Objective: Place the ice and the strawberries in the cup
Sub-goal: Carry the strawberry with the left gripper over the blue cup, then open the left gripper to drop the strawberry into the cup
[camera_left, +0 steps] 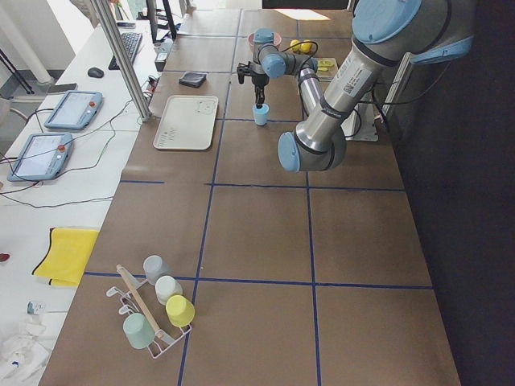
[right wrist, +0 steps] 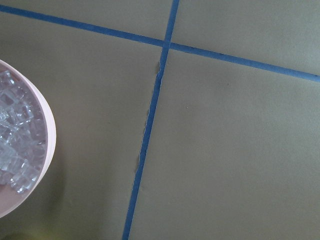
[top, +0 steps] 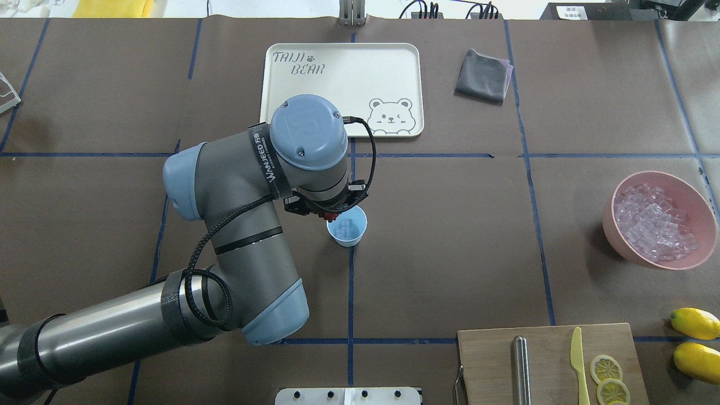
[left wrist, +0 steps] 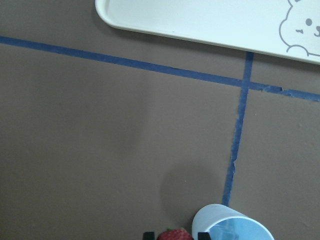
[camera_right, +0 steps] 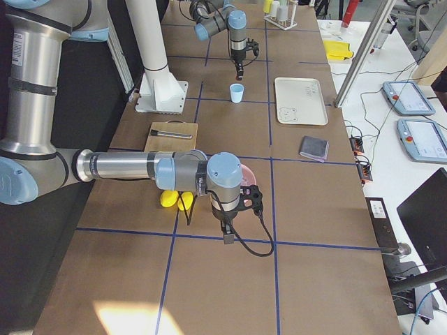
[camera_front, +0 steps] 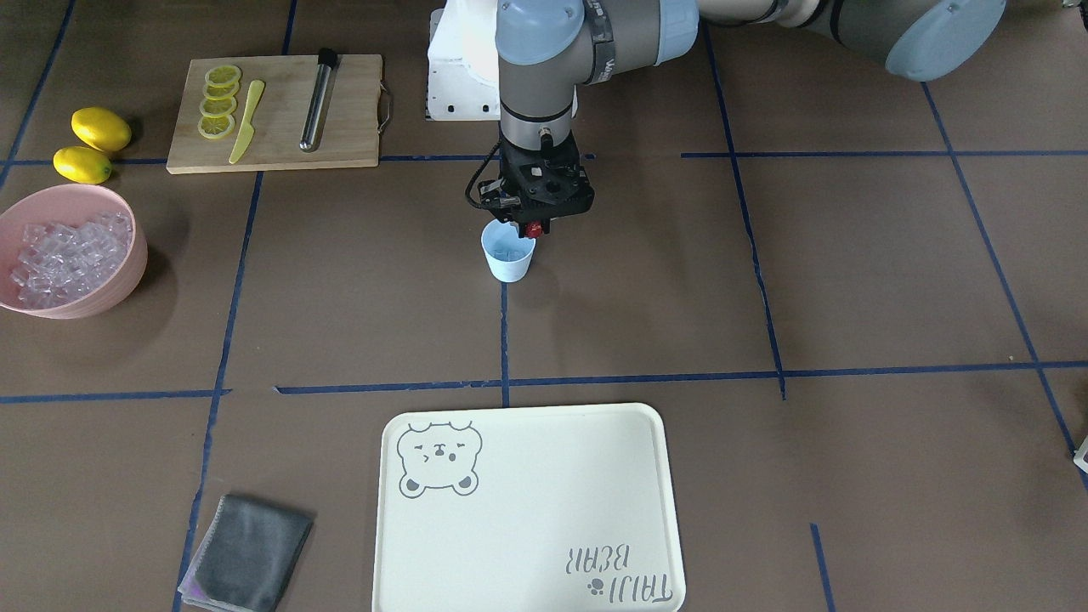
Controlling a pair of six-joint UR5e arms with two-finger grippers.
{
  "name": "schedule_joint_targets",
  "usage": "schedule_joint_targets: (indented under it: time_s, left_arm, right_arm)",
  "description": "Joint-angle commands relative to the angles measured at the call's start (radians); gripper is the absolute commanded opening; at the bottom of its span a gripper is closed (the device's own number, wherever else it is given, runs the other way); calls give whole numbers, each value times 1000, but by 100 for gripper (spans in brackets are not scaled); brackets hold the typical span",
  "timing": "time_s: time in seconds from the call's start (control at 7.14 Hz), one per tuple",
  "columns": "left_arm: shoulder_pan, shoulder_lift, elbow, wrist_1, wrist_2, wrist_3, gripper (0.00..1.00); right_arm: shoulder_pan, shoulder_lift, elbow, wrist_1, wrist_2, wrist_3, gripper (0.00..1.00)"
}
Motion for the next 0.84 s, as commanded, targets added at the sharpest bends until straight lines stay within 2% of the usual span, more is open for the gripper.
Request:
schedule_joint_targets:
  time_s: [0.0, 0.14, 0.28, 0.7]
  left_arm:
    - [14, -4, 1, -3, 2, -5, 50]
    - [14, -3, 1, -27, 0, -10, 83]
    - [14, -3, 1, -36, 0, -21, 100]
    - [5, 19, -21, -23, -4, 54, 100]
  right_arm:
    - [0, 0, -1, 0, 0, 0, 100]
    - [0, -2, -1, 0, 0, 0, 100]
    - [0, -2, -1, 0, 0, 0, 100]
    - [0, -2, -1, 0, 0, 0, 100]
